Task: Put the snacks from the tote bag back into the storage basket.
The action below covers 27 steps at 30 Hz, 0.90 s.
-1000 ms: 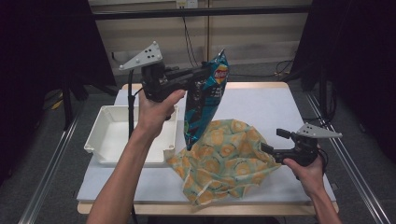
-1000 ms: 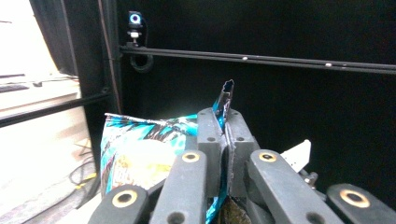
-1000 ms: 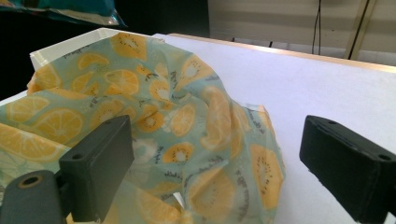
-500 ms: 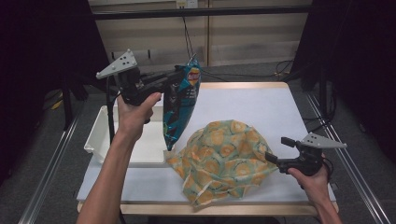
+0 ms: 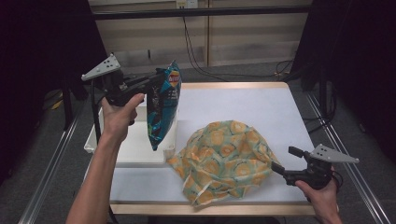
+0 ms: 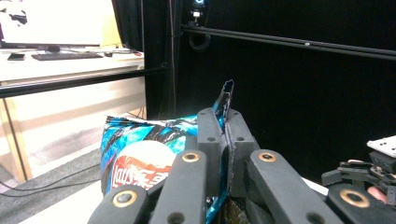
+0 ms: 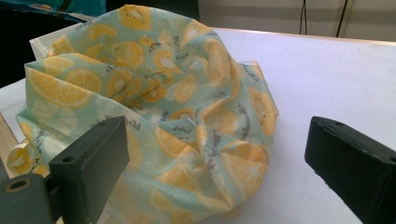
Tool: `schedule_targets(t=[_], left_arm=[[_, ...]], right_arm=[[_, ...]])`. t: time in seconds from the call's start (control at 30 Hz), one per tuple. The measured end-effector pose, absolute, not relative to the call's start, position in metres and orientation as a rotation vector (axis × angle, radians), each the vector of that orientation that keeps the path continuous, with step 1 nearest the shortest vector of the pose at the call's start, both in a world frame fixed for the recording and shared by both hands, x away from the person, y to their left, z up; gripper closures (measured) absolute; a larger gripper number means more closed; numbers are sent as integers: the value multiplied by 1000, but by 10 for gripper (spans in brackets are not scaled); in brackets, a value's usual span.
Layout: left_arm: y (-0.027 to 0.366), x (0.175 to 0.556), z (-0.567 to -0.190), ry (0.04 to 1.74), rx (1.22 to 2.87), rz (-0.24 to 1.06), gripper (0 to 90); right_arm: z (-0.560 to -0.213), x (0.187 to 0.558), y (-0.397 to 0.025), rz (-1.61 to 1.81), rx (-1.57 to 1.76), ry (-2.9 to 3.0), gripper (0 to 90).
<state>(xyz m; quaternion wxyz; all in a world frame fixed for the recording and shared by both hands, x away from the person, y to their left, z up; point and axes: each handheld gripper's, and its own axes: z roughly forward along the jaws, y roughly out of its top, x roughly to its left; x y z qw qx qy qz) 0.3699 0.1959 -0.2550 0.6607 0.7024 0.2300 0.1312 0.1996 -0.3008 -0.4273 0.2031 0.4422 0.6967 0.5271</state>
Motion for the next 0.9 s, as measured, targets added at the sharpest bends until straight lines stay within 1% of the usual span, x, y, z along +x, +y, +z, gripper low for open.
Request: schedule_targets(t=[0.2, 0.37, 0.6, 0.9], left_arm=[[213, 370, -257, 580, 1603, 345, 875], [229, 376, -267, 619, 1604, 348, 875], [240, 384, -280, 672, 1626, 356, 875], [258, 396, -299, 761, 1637, 387, 874]], right_arm=[[-429, 192, -304, 1449, 1255, 1930, 59], [-431, 182, -303, 1456, 1256, 1921, 56], [-439, 182, -305, 1473, 1277, 1908, 53], [-440, 181, -304, 1478, 1272, 1900, 56]])
